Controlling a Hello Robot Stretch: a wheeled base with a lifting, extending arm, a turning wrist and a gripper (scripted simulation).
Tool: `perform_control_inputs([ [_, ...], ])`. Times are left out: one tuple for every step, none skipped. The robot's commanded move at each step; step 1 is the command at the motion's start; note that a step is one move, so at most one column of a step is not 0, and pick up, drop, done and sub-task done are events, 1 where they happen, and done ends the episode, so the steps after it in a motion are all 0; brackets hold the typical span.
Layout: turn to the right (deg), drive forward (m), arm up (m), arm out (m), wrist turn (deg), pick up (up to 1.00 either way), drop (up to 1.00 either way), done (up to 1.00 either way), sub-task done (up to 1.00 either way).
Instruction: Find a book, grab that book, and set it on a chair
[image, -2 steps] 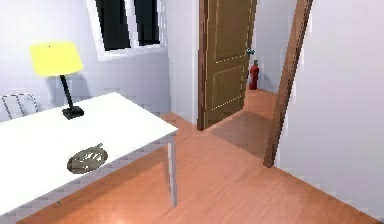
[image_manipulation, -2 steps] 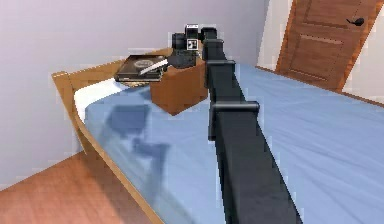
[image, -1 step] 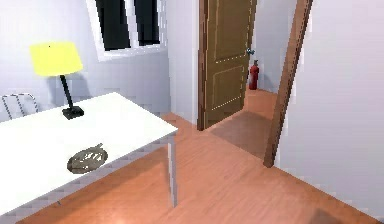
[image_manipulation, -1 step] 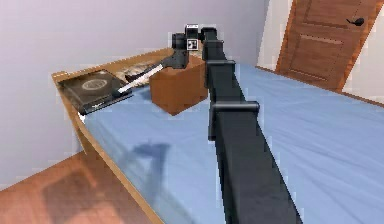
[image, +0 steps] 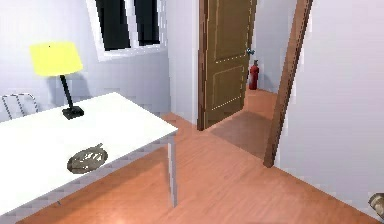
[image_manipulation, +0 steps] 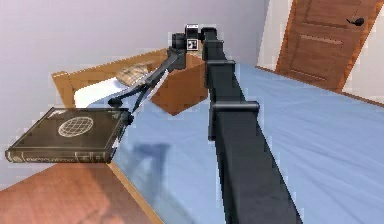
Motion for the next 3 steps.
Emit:
perform_control_inputs([
  [0.0,0.00,0.00,0.00,-3.0,0.00,0.00,0.00,0.00],
  [0.0,0.00,0.00,-0.48,0.0,0.00,0.00,0.00,0.00],
  [-42.0,0.00,0.00,0.00,0.0,0.00,0.00,0.00,0.00],
])
